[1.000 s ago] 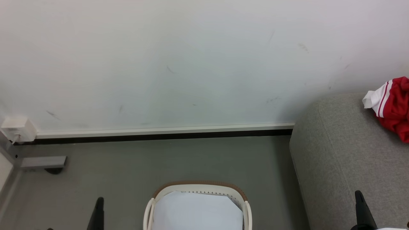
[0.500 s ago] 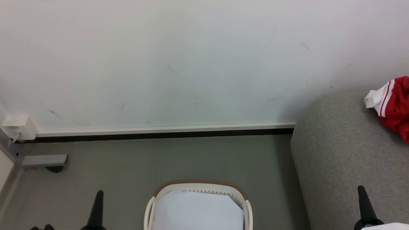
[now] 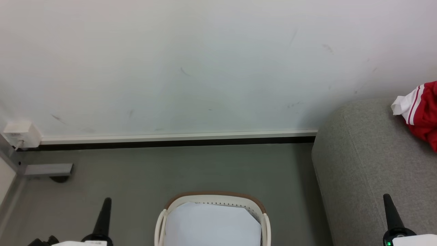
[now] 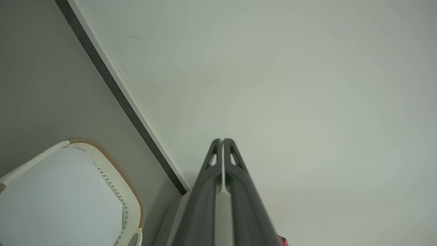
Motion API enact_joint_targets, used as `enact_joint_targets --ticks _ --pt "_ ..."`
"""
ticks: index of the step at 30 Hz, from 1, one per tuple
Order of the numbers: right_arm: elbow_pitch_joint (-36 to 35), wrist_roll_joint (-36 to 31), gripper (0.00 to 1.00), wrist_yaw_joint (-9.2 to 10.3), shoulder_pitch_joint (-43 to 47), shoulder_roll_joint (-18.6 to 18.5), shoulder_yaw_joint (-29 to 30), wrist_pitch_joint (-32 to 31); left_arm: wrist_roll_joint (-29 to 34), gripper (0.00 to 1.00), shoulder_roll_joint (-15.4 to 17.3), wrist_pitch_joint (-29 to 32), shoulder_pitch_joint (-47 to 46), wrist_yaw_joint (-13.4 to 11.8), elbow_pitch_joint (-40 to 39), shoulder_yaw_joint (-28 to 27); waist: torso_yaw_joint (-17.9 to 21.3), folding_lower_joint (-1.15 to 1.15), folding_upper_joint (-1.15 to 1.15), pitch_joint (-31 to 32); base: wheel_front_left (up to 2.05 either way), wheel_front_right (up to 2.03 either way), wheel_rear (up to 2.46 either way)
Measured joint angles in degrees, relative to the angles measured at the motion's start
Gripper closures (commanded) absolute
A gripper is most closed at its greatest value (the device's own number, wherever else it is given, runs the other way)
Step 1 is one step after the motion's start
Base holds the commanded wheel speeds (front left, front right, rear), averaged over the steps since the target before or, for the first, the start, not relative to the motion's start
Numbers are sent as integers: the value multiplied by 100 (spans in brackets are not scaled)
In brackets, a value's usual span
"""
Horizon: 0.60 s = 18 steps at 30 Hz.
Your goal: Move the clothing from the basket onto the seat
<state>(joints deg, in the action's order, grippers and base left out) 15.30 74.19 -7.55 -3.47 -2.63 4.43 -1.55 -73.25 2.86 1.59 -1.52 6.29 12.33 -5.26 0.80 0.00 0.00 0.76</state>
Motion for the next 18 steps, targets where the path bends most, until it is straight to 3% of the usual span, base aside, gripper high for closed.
enact_joint_targets --ticks 18 --pt "-48 818 100 0 -112 -2 102 -220 -820 100 -2 218 -206 49 67 -52 -33 0 0 -38 0 0 0"
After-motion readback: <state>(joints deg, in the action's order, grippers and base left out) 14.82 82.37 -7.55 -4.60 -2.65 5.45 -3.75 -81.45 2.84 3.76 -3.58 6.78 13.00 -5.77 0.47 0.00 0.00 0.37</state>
